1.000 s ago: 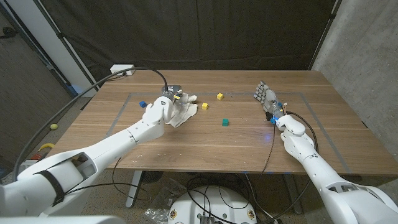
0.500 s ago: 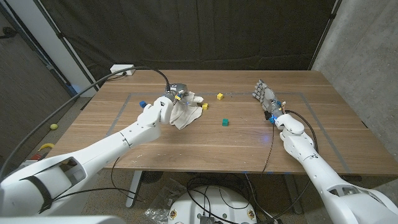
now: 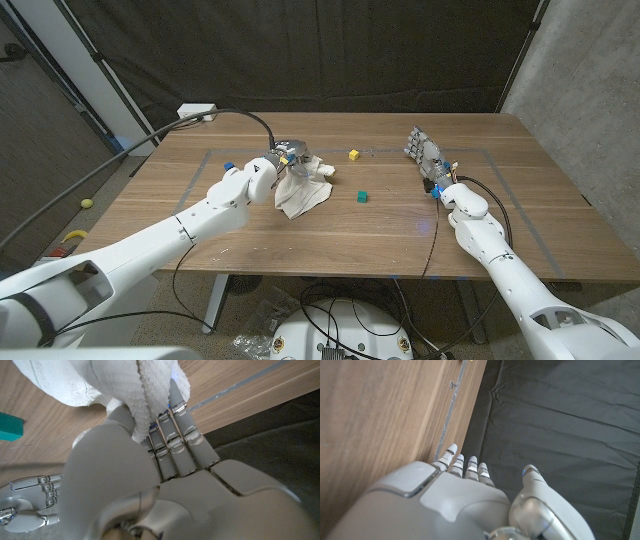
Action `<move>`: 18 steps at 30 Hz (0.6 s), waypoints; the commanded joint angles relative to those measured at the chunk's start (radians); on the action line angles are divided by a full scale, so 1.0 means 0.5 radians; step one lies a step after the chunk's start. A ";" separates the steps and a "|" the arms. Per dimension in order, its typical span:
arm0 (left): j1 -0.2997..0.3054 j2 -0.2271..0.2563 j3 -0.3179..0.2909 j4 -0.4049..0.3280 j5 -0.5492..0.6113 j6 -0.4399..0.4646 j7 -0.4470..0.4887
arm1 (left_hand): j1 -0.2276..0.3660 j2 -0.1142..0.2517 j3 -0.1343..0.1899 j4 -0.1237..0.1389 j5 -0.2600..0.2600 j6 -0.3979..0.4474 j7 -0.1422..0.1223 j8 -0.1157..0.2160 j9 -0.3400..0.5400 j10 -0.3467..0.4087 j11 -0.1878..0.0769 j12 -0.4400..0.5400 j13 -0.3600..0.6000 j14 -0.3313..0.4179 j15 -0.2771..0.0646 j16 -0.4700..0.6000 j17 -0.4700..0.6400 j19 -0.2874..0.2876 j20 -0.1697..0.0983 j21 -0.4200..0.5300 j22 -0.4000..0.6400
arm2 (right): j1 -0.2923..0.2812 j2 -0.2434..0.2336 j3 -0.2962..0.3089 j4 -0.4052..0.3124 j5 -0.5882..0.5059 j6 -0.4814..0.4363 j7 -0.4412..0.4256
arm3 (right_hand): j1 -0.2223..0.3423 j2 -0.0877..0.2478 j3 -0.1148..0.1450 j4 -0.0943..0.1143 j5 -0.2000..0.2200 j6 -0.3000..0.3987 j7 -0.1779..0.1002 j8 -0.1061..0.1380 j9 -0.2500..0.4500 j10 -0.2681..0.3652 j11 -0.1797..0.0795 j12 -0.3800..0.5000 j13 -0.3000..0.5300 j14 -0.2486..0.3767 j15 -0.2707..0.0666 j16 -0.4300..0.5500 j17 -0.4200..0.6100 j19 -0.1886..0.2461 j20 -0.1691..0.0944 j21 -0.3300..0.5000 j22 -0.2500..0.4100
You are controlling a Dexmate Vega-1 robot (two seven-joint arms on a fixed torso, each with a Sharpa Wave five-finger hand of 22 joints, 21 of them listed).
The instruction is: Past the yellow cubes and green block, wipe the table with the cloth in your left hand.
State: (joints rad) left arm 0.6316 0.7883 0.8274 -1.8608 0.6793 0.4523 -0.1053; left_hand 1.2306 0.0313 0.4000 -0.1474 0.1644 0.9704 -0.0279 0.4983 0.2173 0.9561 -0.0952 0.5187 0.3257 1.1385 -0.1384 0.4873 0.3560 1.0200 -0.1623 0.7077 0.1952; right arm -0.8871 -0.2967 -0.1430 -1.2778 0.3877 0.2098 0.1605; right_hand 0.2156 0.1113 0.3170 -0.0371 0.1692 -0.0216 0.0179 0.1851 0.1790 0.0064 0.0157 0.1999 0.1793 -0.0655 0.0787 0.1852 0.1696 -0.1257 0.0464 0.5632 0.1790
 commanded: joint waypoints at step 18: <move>0.138 0.276 -0.116 -0.307 -0.429 -0.456 -0.373 | 0.085 0.069 -0.015 0.006 0.017 0.116 0.096 -0.007 0.003 0.129 -0.117 0.020 0.140 0.189 -0.180 -0.004 0.191 0.024 -0.068 0.043 0.002 | -0.214 -0.019 -0.001 -0.336 -0.063 -0.068 -0.141 | -0.019 0.008 0.001 0.000 0.016 -0.002 0.004 0.005 0.004 0.012 0.005 0.007 0.003 0.001 -0.001 -0.001 0.009 0.009 -0.011 -0.023 0.006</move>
State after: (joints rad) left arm 0.6829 0.8774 0.7831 -1.9606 0.5333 0.2997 -0.2107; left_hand 1.2306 0.0313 0.3972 -0.1447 0.1666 0.9720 -0.0263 0.4927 0.2157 0.9561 -0.0953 0.5218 0.3355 1.1395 -0.1395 0.4832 0.3848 1.0199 -0.1622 0.7231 0.1953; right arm -0.9654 -0.3063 -0.1418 -1.4058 0.3678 0.1783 0.1110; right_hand 0.2156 0.1113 0.3171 -0.0371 0.1692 -0.0216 0.0179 0.1851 0.1790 0.0064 0.0157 0.1999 0.1793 -0.0656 0.0787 0.1852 0.1696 -0.1202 0.0409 0.5575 0.1790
